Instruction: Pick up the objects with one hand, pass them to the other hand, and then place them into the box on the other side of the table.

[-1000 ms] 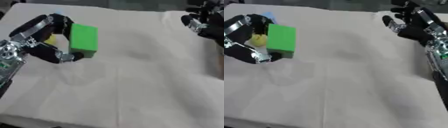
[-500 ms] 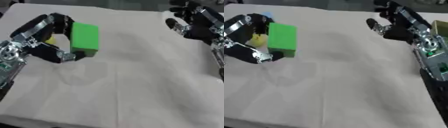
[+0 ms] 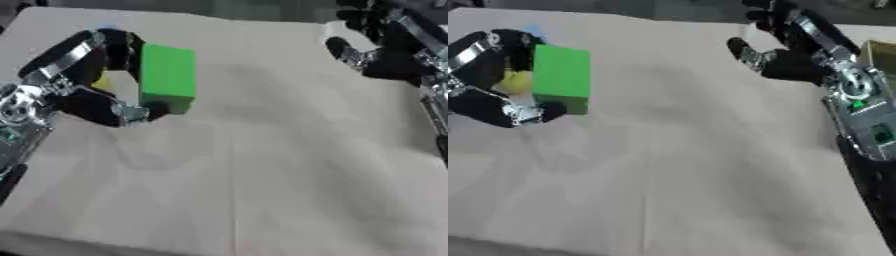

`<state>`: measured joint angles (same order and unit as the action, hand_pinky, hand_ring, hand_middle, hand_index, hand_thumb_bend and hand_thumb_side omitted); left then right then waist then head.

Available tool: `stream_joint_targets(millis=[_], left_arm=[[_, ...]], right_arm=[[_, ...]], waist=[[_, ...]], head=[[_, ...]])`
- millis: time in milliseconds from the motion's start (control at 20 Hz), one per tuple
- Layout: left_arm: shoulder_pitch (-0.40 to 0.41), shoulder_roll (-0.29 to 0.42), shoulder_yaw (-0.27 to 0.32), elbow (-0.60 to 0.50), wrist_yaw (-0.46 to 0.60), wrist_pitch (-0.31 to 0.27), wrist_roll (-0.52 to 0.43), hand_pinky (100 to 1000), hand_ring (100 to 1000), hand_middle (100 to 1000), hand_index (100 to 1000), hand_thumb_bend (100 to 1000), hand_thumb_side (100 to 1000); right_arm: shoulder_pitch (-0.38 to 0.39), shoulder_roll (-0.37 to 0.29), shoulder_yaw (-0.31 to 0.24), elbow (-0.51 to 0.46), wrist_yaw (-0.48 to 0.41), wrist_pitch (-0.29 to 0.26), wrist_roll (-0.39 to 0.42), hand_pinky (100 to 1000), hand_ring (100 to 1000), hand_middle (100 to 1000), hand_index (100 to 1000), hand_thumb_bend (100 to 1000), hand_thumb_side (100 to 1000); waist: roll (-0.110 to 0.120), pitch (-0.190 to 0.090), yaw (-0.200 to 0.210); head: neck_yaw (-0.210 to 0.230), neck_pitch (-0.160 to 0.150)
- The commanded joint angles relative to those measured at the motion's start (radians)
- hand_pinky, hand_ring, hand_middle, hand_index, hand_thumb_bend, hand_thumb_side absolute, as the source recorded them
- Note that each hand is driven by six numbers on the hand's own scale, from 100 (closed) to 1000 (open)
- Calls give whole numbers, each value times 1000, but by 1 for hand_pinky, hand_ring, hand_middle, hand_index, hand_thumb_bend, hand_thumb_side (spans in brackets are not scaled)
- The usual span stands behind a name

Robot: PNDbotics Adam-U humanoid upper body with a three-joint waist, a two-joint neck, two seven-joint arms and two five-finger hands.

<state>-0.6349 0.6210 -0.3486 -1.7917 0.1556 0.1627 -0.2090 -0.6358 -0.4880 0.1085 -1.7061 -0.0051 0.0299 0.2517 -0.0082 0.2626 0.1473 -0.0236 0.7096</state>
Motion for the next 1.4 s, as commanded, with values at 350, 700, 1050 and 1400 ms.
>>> stream_joint_targets(millis=[350,700,1050,1400], left_arm=[[-27,-16,-3,7,-22,9,-4,564,484,412,579,100,100],[-40,-28,-11,37,-35,4,-1,562,484,412,578,100,100],[-62,-36,-23,42,-50,5,-7,562,485,413,577,100,100],[-91,-46,-42,41,-81,11,-20,563,486,416,578,100,100]], right_arm=[[-64,19,37,-44,9,-7,18,1000,940,928,899,337,274],[-79,23,62,-67,-33,14,7,850,881,910,890,355,247],[-105,34,100,-72,-31,30,115,723,788,905,893,390,246],[-138,63,131,-52,66,24,215,761,799,904,895,448,205]], waist=[[-2,-36,-1],[-5,-38,-1],[-6,-41,-1],[-8,-45,-1]], head=[[-5,-6],[-3,-5],[-5,-2],[-5,1]])
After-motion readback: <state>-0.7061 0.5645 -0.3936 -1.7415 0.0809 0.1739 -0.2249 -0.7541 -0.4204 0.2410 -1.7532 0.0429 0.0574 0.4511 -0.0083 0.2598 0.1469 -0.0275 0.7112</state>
